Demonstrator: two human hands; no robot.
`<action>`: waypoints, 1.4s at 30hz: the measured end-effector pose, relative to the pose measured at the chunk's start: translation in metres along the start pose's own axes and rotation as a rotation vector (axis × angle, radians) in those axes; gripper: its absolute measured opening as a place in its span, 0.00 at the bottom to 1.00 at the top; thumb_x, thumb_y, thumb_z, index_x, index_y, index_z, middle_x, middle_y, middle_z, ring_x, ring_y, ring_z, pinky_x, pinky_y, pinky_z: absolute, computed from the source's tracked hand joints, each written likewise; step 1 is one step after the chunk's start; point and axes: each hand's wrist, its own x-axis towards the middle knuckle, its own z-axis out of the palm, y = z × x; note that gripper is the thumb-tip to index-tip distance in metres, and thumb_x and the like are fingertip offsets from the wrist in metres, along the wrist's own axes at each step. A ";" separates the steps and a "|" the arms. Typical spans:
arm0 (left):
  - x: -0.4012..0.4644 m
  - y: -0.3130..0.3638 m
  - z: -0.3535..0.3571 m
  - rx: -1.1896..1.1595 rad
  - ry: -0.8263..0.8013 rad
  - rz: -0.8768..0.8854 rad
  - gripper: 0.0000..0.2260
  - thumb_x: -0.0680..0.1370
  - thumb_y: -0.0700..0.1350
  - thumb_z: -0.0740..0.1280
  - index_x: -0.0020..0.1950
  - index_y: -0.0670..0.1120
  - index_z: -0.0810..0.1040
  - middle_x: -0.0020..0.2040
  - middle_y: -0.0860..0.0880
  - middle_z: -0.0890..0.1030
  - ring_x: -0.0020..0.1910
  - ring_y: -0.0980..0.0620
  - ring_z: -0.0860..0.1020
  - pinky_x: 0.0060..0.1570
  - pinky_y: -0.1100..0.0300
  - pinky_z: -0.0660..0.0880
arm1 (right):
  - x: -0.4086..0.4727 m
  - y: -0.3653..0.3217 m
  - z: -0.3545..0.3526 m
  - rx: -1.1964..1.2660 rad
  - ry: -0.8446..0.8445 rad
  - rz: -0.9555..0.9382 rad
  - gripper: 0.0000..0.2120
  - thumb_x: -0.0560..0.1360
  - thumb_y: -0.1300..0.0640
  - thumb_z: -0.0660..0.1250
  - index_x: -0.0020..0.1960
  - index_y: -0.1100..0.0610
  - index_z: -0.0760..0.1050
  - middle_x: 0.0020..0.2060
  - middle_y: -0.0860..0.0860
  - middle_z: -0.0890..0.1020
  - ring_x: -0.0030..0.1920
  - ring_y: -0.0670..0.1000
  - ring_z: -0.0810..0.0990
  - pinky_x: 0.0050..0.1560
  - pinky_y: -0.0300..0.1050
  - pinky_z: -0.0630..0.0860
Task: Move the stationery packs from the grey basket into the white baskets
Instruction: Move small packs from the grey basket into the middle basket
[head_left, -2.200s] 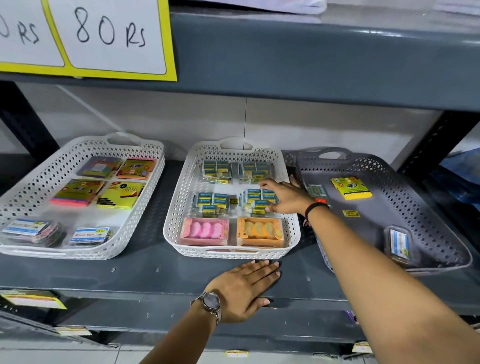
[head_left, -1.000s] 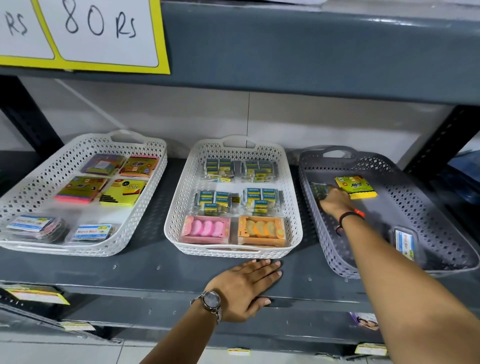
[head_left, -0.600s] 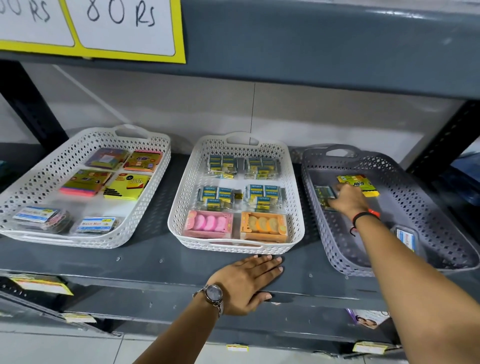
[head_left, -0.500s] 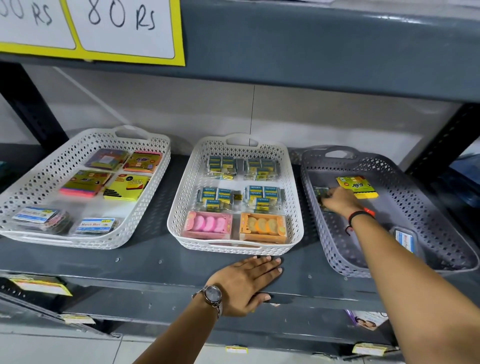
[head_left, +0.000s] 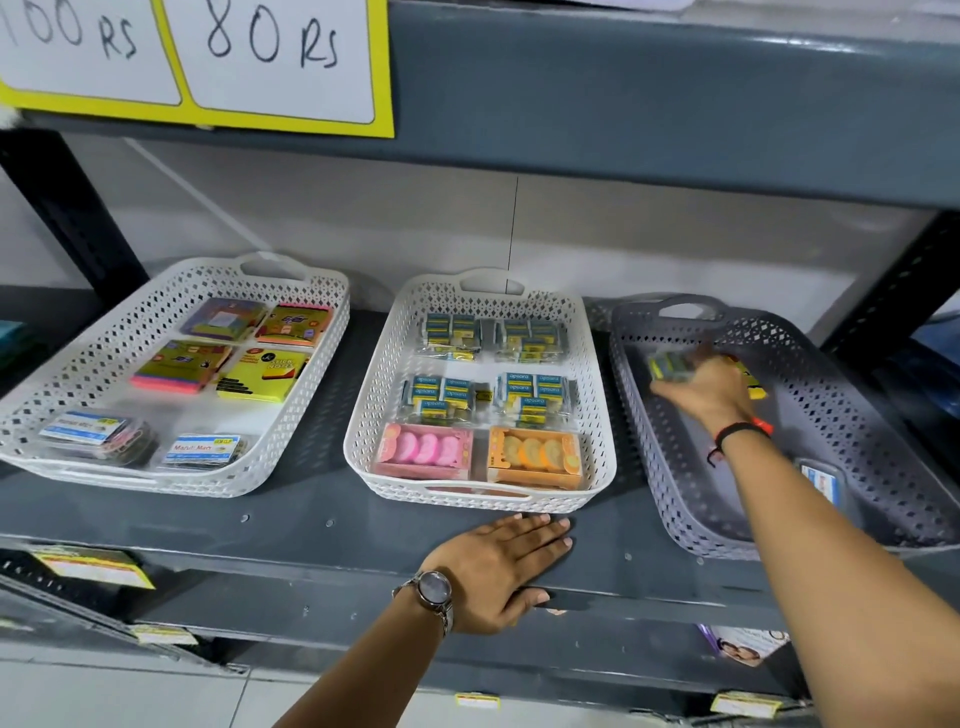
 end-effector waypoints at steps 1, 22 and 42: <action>0.000 0.000 0.000 -0.001 0.005 0.002 0.25 0.82 0.50 0.54 0.76 0.46 0.50 0.77 0.47 0.51 0.76 0.48 0.50 0.72 0.54 0.39 | 0.000 -0.008 -0.007 0.051 0.033 -0.029 0.18 0.66 0.52 0.74 0.50 0.63 0.79 0.44 0.60 0.83 0.45 0.58 0.81 0.48 0.49 0.80; -0.004 0.001 -0.002 0.058 0.190 0.077 0.25 0.75 0.52 0.67 0.69 0.44 0.69 0.69 0.47 0.72 0.67 0.49 0.71 0.63 0.53 0.70 | -0.050 -0.154 0.080 -0.222 -0.554 -0.882 0.26 0.71 0.60 0.70 0.66 0.56 0.67 0.68 0.55 0.72 0.67 0.54 0.71 0.65 0.45 0.68; -0.004 -0.001 0.003 0.139 0.277 0.090 0.25 0.74 0.53 0.68 0.67 0.45 0.71 0.68 0.47 0.74 0.65 0.50 0.73 0.61 0.54 0.72 | -0.039 -0.143 0.090 -0.176 -0.630 -0.820 0.29 0.68 0.57 0.74 0.66 0.55 0.69 0.69 0.55 0.70 0.69 0.55 0.68 0.68 0.46 0.65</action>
